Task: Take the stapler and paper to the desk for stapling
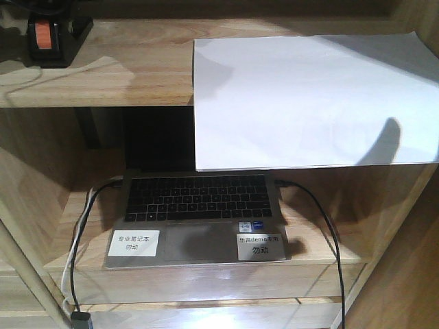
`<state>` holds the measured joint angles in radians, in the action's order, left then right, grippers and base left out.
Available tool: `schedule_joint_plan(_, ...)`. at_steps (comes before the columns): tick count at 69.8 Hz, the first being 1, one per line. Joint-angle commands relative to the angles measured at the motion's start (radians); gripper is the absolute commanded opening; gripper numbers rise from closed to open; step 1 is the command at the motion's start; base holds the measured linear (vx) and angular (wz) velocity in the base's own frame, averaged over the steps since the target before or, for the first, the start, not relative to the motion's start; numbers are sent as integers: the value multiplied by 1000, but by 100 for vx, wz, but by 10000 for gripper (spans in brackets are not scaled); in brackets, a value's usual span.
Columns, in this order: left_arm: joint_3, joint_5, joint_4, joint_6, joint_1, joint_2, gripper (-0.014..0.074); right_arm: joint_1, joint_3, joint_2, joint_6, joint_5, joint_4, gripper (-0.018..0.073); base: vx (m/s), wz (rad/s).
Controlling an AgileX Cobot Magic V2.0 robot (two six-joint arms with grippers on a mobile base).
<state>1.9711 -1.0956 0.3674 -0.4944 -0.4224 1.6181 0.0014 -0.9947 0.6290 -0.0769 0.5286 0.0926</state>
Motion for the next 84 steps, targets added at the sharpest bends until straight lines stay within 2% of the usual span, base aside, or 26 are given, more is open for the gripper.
schedule_joint_plan(1,28,67,6,-1,1,-26,621,-1,-29,9,-3,-70,0,398,0,0)
schedule_joint_plan(18,28,59,-9,-1,1,-16,539,-1,-29,9,-3,-70,0,398,0,0)
schedule_joint_plan(30,28,59,-20,-1,1,-16,419,-1,-29,9,-3,-72,0,398,0,0)
schedule_joint_plan(38,28,61,-20,-1,1,-16,266,-1,-29,9,-3,-72,0,398,0,0)
schedule_joint_plan(49,28,52,-20,-1,1,-19,-3,-1,-29,9,-3,-72,0,398,0,0)
schedule_joint_plan(56,28,54,-20,12,1,-22,-8,-1,-29,9,-3,-72,0,398,0,0)
schedule_joint_plan(66,28,51,-30,72,1,-43,-8,-1,-29,9,-3,-72,0,398,0,0)
schedule_joint_plan(84,-23,77,-156,264,-4,-164,-8,-1,-29,9,-3,-71,0,398,0,0)
